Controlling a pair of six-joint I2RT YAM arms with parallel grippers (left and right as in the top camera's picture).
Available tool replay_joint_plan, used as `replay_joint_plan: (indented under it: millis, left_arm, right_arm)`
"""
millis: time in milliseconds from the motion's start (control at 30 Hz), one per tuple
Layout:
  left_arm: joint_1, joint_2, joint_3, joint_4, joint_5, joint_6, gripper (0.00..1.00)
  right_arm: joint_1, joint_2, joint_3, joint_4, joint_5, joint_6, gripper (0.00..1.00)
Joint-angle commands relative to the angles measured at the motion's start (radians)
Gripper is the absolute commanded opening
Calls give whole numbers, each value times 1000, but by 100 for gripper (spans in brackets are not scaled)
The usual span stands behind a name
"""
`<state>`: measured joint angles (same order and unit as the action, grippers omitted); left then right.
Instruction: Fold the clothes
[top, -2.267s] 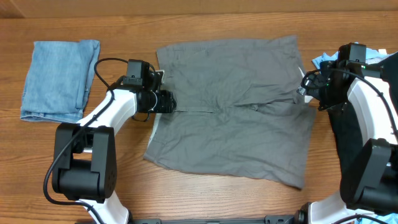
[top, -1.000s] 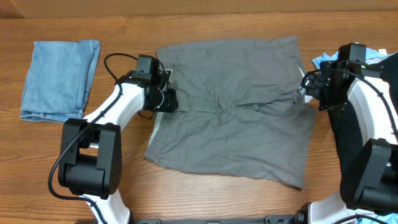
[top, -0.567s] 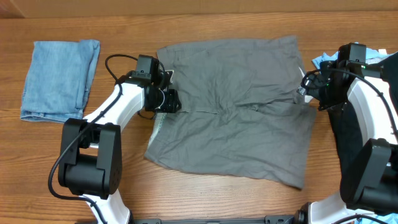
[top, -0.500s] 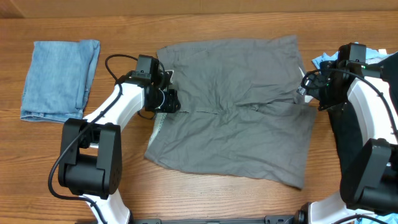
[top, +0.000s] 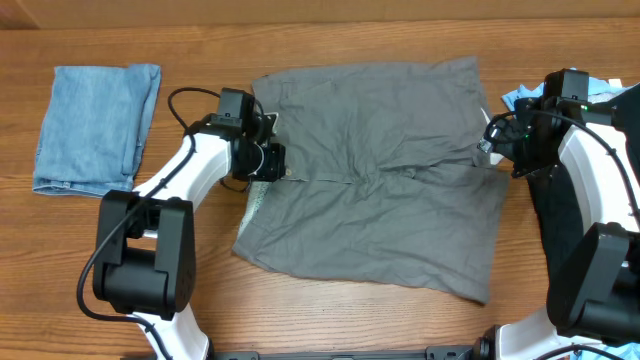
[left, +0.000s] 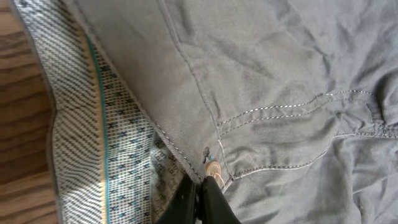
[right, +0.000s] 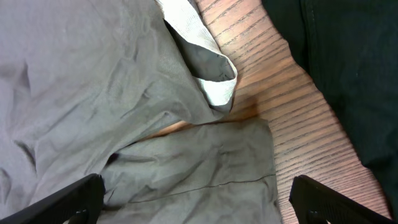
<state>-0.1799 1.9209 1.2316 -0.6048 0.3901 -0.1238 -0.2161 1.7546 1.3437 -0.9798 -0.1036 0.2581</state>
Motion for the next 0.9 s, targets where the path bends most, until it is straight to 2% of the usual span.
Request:
replay_joint_plan:
  millis: [0, 300, 500, 567, 600, 667, 700, 733, 767, 867]
  left_arm:
    - [53, 7, 38, -19, 22, -18, 4]
    - [117, 7, 52, -53, 13, -22, 4]
    - [114, 7, 51, -98, -166, -23, 4]
    - [114, 7, 51, -109, -183, -23, 4]
    - [114, 7, 52, -109, -183, -23, 8]
    - [114, 7, 51, -108, -179, -23, 66]
    - [114, 7, 52, -108, -179, -23, 83]
    - [114, 7, 52, -108, -180, -22, 96]
    - [114, 7, 56, -111, -185, -22, 100]
    - [124, 6, 113, -169, -203, -31, 100]
  right_arm:
    - [-4, -2, 19, 6, 6, 0, 100]
    - [-4, -2, 19, 6, 6, 0, 100]
    - [-4, -2, 19, 6, 6, 0, 100]
    - [-4, -2, 19, 7, 6, 0, 100]
    - [-4, -2, 19, 6, 6, 0, 100]
    - [-4, -2, 19, 6, 6, 0, 100]
    - [-4, -2, 19, 6, 6, 0, 100]
    - [-4, -2, 19, 6, 6, 0, 100]
    - [-4, -2, 19, 6, 6, 0, 100]
    - [-4, -2, 19, 6, 6, 0, 100]
